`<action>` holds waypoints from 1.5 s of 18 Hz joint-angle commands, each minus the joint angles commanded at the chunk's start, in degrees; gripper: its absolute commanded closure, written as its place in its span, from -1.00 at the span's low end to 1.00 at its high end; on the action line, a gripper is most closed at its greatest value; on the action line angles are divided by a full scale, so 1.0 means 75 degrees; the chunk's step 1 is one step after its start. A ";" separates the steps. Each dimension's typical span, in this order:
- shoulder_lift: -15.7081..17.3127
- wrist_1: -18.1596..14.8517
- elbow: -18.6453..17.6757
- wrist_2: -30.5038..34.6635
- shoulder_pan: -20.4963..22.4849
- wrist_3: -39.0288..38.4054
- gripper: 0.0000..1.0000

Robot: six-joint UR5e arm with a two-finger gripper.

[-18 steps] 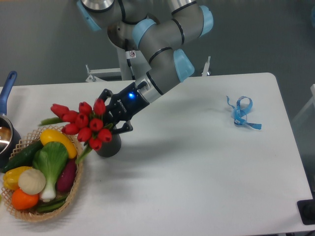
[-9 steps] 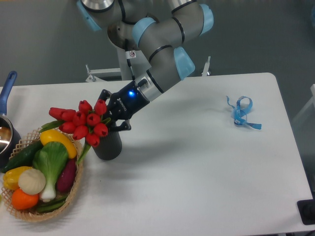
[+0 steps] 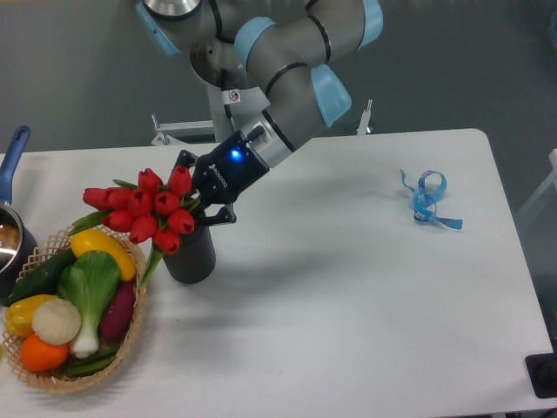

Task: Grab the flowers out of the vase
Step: 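Lift the gripped tulips up out of the black vase, then carry the tulips away from the vase and hold them aloft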

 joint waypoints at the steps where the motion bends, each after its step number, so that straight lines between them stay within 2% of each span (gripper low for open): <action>1: 0.0117 0.0000 0.0012 -0.0058 0.0012 -0.0164 1.00; 7: 0.0914 0.0000 0.0047 -0.0387 0.0058 -0.1136 1.00; 9: 0.1009 0.0000 0.0152 -0.0538 0.0152 -0.1372 1.00; 16: 0.1021 0.0000 0.0843 -0.0984 0.0515 -0.1899 1.00; 20: 0.1021 0.0012 0.1066 -0.1137 0.0691 -0.1935 1.00; 27: 0.0927 0.0070 0.1359 -0.0903 0.1886 -0.1830 1.00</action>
